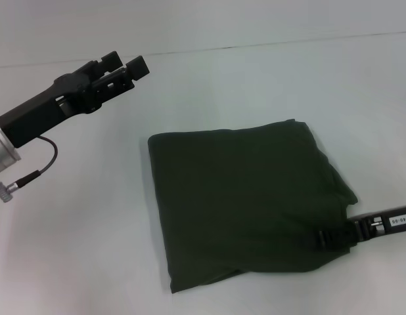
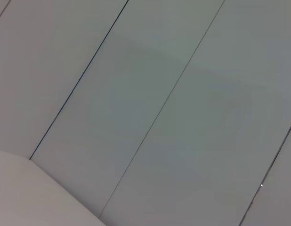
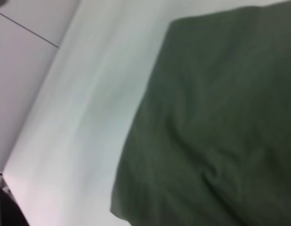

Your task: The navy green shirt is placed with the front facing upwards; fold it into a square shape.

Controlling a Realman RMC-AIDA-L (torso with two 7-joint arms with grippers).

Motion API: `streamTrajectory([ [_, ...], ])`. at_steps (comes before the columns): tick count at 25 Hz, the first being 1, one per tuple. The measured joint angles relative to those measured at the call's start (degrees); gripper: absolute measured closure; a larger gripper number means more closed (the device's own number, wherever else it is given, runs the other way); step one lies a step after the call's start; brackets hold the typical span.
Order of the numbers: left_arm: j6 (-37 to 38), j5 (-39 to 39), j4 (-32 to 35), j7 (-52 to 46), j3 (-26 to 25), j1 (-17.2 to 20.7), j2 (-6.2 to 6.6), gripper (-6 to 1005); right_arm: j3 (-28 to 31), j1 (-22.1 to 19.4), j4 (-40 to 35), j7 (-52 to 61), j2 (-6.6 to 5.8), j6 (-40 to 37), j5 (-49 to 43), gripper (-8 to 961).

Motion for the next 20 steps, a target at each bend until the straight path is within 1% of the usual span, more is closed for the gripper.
streamTrajectory([
  [2, 0.1, 0.0, 0.0, 0.0, 0.0, 0.0, 0.03, 35, 1.3, 0.0, -0.3, -1.3, -0.03, -2.3, 2.0, 468],
  [5, 0.4, 0.0, 0.0, 0.0, -0.2, -0.1, 0.11, 35, 3.8, 0.0, -0.5, -3.8, -0.43, -5.3, 6.1, 466],
  [8, 1.2, 0.0, 0.4, 0.0, -0.2, 0.1, 0.34, 35, 5.1, 0.5, -0.2, -6.5, -0.60, -6.1, 10.5, 464],
  [11, 2.4, 0.4, 0.8, -0.1, -0.2, 0.3, 1.00, 35, 5.1, 1.5, -0.1, -9.7, 0.28, -4.1, 12.4, 462],
  [15, 5.6, 2.3, 1.5, -0.9, -0.3, 1.0, 2.74, 35, 3.3, 3.9, 0.0, -12.6, 1.84, -1.4, 12.2, 460],
  [16, 7.7, 3.5, 2.0, -1.3, -0.4, 1.4, 3.61, 35, 2.4, 4.6, 0.0, -13.3, 2.18, -1.0, 12.1, 436],
  [17, 7.7, 3.5, 2.0, -1.3, -0.4, 1.4, 3.61, 35, 1.7, 5.0, 0.0, -13.9, 2.41, -0.9, 12.1, 412],
  [18, 9.2, 4.4, 2.6, -1.7, -0.6, 1.8, 4.06, 35, 1.0, 5.3, -0.1, -14.4, 2.60, -0.9, 12.1, 388],
  [20, 10.7, 5.3, 3.9, -2.3, -1.0, 2.7, 4.56, 36, -1.0, 6.0, -0.5, -16.2, 2.84, -1.3, 12.1, 339],
])
